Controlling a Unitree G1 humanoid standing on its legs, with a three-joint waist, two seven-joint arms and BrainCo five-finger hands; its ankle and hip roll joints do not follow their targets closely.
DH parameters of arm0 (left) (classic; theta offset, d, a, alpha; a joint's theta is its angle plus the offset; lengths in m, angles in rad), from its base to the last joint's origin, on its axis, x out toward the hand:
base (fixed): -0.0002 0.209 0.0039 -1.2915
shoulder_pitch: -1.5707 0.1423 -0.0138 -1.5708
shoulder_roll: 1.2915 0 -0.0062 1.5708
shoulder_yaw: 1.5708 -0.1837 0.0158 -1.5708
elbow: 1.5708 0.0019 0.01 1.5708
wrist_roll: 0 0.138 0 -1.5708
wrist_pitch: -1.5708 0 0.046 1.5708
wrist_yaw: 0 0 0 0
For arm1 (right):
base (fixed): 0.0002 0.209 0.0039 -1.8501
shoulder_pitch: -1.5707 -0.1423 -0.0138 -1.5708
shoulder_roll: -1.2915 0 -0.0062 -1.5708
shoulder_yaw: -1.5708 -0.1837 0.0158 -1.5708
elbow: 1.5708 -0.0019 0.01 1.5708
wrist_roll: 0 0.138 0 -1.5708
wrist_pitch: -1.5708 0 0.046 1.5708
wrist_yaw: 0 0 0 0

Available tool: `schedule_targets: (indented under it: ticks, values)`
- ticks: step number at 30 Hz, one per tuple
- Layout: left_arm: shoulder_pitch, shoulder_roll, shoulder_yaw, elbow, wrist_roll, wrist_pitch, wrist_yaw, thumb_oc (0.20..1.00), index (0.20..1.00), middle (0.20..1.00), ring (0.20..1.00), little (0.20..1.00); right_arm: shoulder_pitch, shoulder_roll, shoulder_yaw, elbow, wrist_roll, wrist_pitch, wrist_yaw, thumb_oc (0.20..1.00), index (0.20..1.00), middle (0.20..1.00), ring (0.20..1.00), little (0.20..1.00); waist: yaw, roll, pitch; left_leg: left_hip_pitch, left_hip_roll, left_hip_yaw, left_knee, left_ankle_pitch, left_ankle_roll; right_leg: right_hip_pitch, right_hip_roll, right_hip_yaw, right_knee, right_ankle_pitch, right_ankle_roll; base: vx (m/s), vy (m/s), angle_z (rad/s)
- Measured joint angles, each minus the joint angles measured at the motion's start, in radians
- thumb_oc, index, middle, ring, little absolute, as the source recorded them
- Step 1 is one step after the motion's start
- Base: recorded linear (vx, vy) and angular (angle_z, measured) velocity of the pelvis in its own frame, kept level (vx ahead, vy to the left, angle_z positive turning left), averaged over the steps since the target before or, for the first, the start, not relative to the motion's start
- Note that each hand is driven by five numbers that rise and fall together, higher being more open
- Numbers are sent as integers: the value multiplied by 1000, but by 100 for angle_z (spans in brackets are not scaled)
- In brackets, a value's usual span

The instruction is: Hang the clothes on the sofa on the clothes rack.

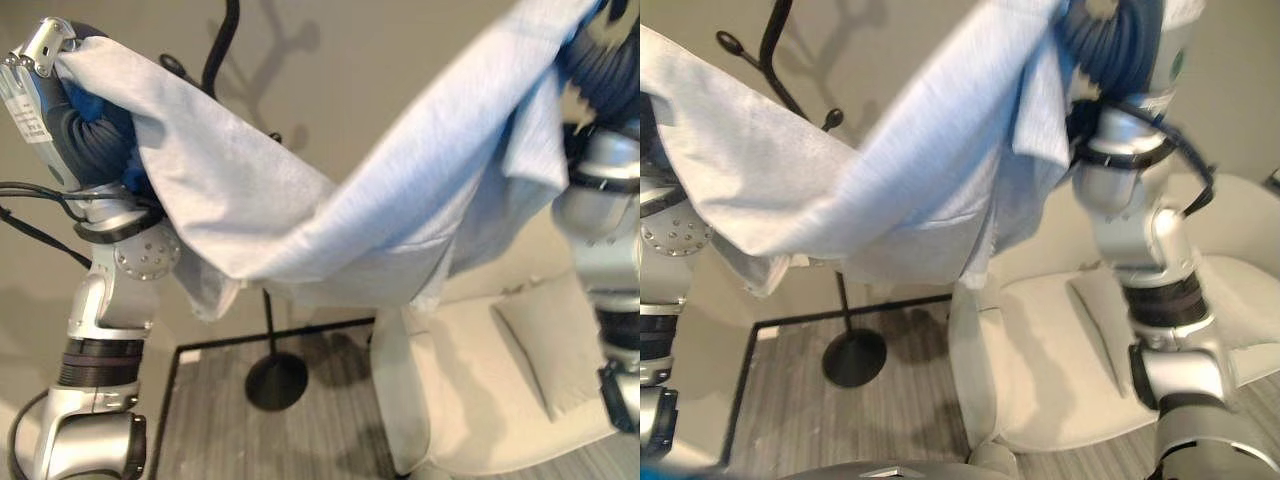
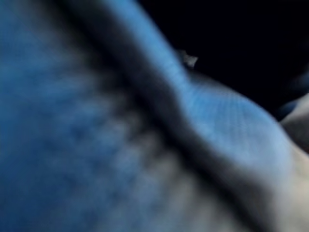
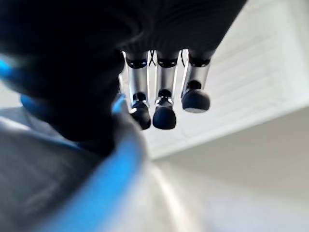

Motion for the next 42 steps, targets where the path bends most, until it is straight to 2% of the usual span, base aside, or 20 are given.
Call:
schedule_targets:
  ticks: [1,2,5,9,15,17,18,19,20,23,25,27,30,33,35,37,39,40,41,42]
  values:
    - [-33,18,-13,28,4,15,-9,200,200,200,200,200,-69,-17,25,81,3,9,4,200,200,200,200,200,3,10,-1,-4,29,11,22,16,-8,16,-1,-18,-17,15,4,176,-87,114]
    - [-29,6,-20,50,4,33,-18,200,200,200,200,200,-85,-37,62,171,7,13,3,200,200,200,200,200,20,33,-5,12,19,6,-7,50,-10,46,0,-31,-62,87,-8,124,-50,65]
    - [-4,98,-17,103,0,49,-34,200,200,200,200,200,-84,-56,134,274,38,20,25,200,200,200,200,200,54,42,-52,26,14,-5,-88,81,-17,88,34,-41,-157,123,-13,146,-51,40]
    - [0,109,-39,240,-60,70,-79,200,200,200,200,200,-100,-66,191,363,72,15,73,200,200,200,200,200,62,21,-92,31,13,-7,-179,114,-73,104,44,-64,-242,131,-13,108,-65,51]
    - [7,114,-126,372,-127,77,-144,200,200,200,200,200,-108,-67,265,479,112,11,96,200,200,200,200,200,68,15,-94,8,49,-2,-148,117,-77,96,72,-67,-204,135,-37,81,-114,10]
    - [11,113,-132,373,-135,76,-159,200,200,200,200,200,-108,-67,267,477,120,9,95,200,200,200,200,200,65,6,-98,-11,84,2,-84,117,-80,94,87,-70,-163,128,-78,23,-269,-5]
    - [14,112,-133,378,-136,76,-160,200,200,200,200,200,-109,-64,269,481,121,9,91,200,200,200,200,200,79,21,-90,-21,154,62,-11,128,-117,74,121,-90,-18,55,-154,41,-316,-25]
    - [22,116,-136,381,-136,76,-160,200,200,200,200,200,-111,-60,286,498,121,10,89,200,200,200,200,200,89,22,-87,-24,186,66,52,101,-164,71,138,-102,62,5,-182,47,-193,-41]
    - [17,135,-146,393,-137,76,-160,200,200,200,200,200,-121,-59,297,515,122,9,88,200,200,200,200,200,97,-26,-95,-62,192,44,175,98,-181,103,160,-92,38,-47,-195,71,-141,-19]
    - [14,125,-179,404,-168,90,-158,200,200,200,200,200,-149,-62,292,533,123,6,71,200,200,200,200,200,99,-46,-82,-209,259,-11,396,153,-153,98,183,-91,-2,-69,-251,114,-2,-8]
    - [3,123,-185,400,-174,87,-161,200,200,200,200,200,-177,-66,289,525,122,15,69,200,200,200,200,200,107,-48,-44,-236,263,-7,342,150,-157,114,199,-66,-31,-60,-252,131,96,-28]
    - [11,115,-183,384,-174,88,-163,200,200,200,200,200,-181,-70,284,481,121,23,68,200,200,200,200,200,119,-50,-14,-238,225,-27,201,145,-165,119,206,-18,-69,-33,-243,255,115,-53]
    - [9,78,-161,350,-173,67,-163,200,200,200,200,200,-181,-81,285,460,122,28,66,200,200,200,200,200,148,18,36,-253,170,-32,-32,189,-162,177,269,44,-190,28,-241,325,98,-57]
    - [24,56,-132,320,-171,66,-164,200,200,200,200,200,-155,-63,284,451,121,33,68,200,200,200,200,200,166,27,70,-271,135,-32,-84,206,-150,240,299,105,-242,39,-245,299,109,-67]
    - [69,38,-62,255,-163,63,-169,200,200,200,200,200,-138,-66,282,400,119,36,71,200,200,200,200,200,195,47,83,-268,145,-29,-118,217,-134,293,334,171,-263,34,-260,342,124,-101]
    - [74,40,-46,241,-161,53,-169,200,200,200,200,200,-119,-71,269,377,112,30,72,200,200,200,200,200,184,42,80,-269,136,-27,-111,224,-125,330,343,173,-274,13,-254,402,138,-40]
    - [84,25,-45,230,-154,52,-170,200,200,200,200,200,-53,-65,205,319,99,33,70,200,200,200,200,200,187,19,61,-262,136,-4,-62,241,-101,381,335,192,-271,-44,-245,371,168,-15]
    - [86,29,-50,232,-145,53,-171,200,200,200,200,200,-39,-66,200,310,97,33,71,200,200,200,200,200,187,-4,46,-240,124,14,-62,273,-74,404,313,202,-255,-82,-215,336,199,-13]
    - [87,28,-57,233,-129,56,-171,200,200,200,200,200,-33,-66,203,306,92,33,73,200,200,200,200,200,192,-13,42,-215,122,35,-68,302,-36,408,298,192,-235,-103,-185,226,175,-72]
    - [88,37,-58,228,-112,58,-170,200,200,200,200,200,-38,-57,205,300,73,29,75,200,200,200,200,200,228,-29,37,-198,111,91,-73,317,34,389,262,133,-216,-109,-141,374,232,-92]
